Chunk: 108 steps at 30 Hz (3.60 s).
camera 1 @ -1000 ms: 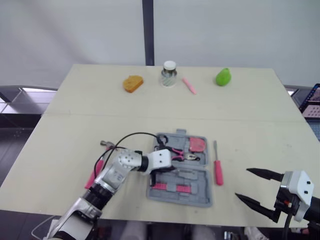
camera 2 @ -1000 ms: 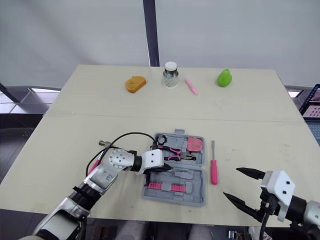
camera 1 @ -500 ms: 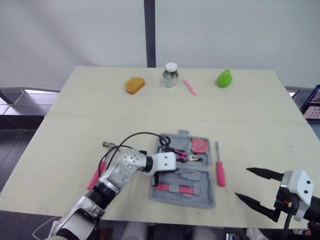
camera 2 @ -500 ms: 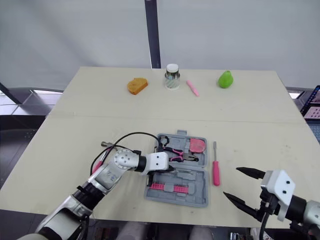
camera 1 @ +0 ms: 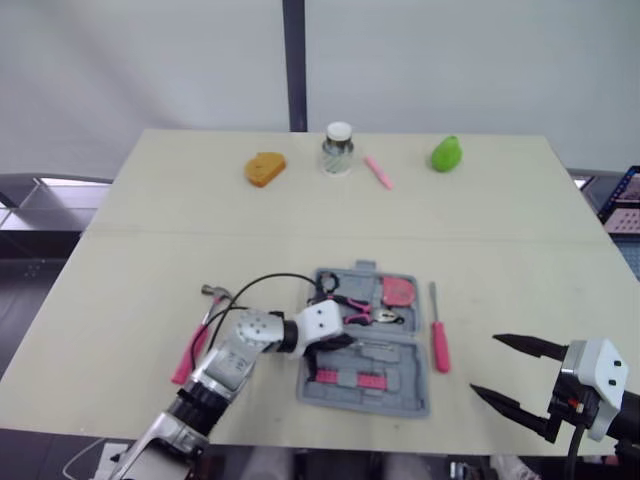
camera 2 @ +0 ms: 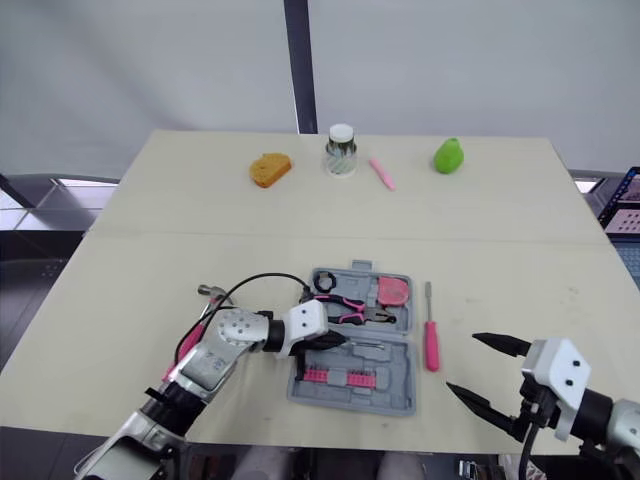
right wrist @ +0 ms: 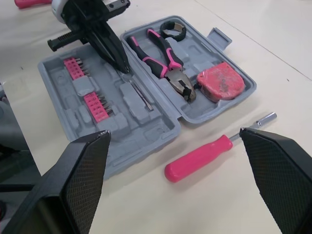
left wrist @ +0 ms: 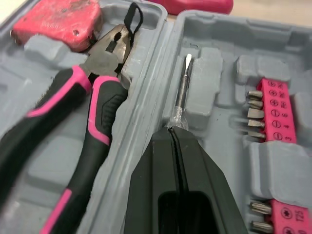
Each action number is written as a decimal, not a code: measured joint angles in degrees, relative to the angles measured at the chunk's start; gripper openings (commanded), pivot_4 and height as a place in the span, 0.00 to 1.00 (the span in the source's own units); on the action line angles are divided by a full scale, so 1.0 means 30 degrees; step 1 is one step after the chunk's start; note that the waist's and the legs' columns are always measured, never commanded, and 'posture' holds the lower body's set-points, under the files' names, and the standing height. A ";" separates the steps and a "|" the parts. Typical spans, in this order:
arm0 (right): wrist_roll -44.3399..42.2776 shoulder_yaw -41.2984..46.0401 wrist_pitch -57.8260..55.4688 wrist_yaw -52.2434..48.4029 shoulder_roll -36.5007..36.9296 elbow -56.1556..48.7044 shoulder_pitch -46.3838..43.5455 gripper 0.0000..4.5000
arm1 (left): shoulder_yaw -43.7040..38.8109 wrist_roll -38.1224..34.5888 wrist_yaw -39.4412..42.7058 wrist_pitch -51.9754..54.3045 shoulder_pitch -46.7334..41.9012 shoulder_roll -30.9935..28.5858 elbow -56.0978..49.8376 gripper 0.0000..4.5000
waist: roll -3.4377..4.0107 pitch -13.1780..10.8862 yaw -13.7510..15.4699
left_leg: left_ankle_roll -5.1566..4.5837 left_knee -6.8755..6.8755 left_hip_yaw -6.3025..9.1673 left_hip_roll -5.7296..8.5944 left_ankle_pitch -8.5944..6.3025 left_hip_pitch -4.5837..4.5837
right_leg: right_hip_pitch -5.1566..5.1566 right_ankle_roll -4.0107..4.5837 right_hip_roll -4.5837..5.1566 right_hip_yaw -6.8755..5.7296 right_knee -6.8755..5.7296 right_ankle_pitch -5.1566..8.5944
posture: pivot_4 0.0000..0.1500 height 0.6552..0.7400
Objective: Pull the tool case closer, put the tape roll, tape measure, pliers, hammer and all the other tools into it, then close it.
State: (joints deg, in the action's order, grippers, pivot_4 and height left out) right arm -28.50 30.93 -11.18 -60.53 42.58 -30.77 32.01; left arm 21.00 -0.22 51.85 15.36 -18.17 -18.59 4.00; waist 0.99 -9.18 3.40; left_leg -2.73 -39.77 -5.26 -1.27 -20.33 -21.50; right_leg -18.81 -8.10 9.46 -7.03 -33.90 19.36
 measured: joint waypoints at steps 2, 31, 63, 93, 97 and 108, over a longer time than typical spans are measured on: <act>0.0006 -0.0134 0.0000 0.0000 0.0016 0.0167 -0.0282 1.00 | -0.0728 -0.1102 0.0438 0.0432 0.0535 -0.0288 -0.0869 0.01 | -0.0010 -0.0097 -0.0168 | -0.0001 0.0013 0.0000 0.0006 0.0004 -0.0044 | -0.0047 0.0000 -0.0002 -0.0029 -0.0004 0.0000 | 1.00 0.47; 0.0506 -0.1908 0.0888 -0.0809 -0.0184 0.2772 -0.1268 1.00 | -1.2717 -0.7722 0.1780 -0.5104 1.0878 -0.4620 -0.5037 0.98 | -0.0077 -0.0320 -0.0477 | -0.0098 0.0085 -0.0027 0.0146 0.0074 -0.0212 | -0.0233 -0.0064 0.0011 -0.0252 -0.0071 -0.0033 | 1.00 0.47; 0.0069 -0.1669 0.3003 -0.2303 0.0750 0.2813 -0.0834 1.00 | -1.4709 -0.9670 -0.5025 -0.2816 1.6953 -0.0756 -0.9476 0.98 | -0.0193 -0.0434 -0.0663 | -0.0046 0.0084 -0.0019 0.0065 0.0077 -0.0220 | -0.0255 -0.0054 0.0080 -0.0123 -0.0020 -0.0028 | 1.00 0.47; -0.0947 -0.2214 0.1465 -0.2149 0.0895 0.1268 -0.2333 1.00 | -1.2952 -0.6530 -1.3056 0.7858 0.9134 -0.3032 -0.8758 0.98 | -0.0206 -0.0436 -0.0585 | -0.0005 0.0066 -0.0020 0.0129 0.0194 -0.0195 | -0.0299 -0.0052 0.0025 -0.0180 -0.0294 -0.0029 | 1.00 0.47; -0.0767 -0.2151 0.1276 -0.1781 0.0901 0.1239 -0.2274 1.00 | -1.2228 -0.6152 -1.3204 0.8437 0.7607 -0.2961 -0.7737 0.98 | -0.0207 -0.0437 -0.0585 | 0.0001 0.0065 -0.0021 0.0130 0.0215 -0.0198 | -0.0306 -0.0053 0.0020 -0.0193 -0.0328 -0.0029 | 1.00 0.47; -0.0715 -0.1837 0.1087 -0.1073 0.0896 0.0527 -0.1609 1.00 | -1.0853 -0.5086 -1.3267 0.9631 0.5665 -0.2780 -0.5980 0.98 | -0.0212 -0.0439 -0.0587 | 0.0008 0.0065 -0.0021 0.0136 0.0237 -0.0197 | -0.0314 -0.0053 0.0021 -0.0197 -0.0359 -0.0029 | 1.00 0.47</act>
State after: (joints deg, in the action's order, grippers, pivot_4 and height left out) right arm -30.65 25.42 -7.92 -63.75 45.27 -29.19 27.18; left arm -11.56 -15.48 12.05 44.25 -1.17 -26.93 -13.94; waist 0.36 -10.50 1.64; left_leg -2.70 -39.57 -5.33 -0.86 -19.62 -22.09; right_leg -19.75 -8.26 9.52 -7.62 -34.98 19.28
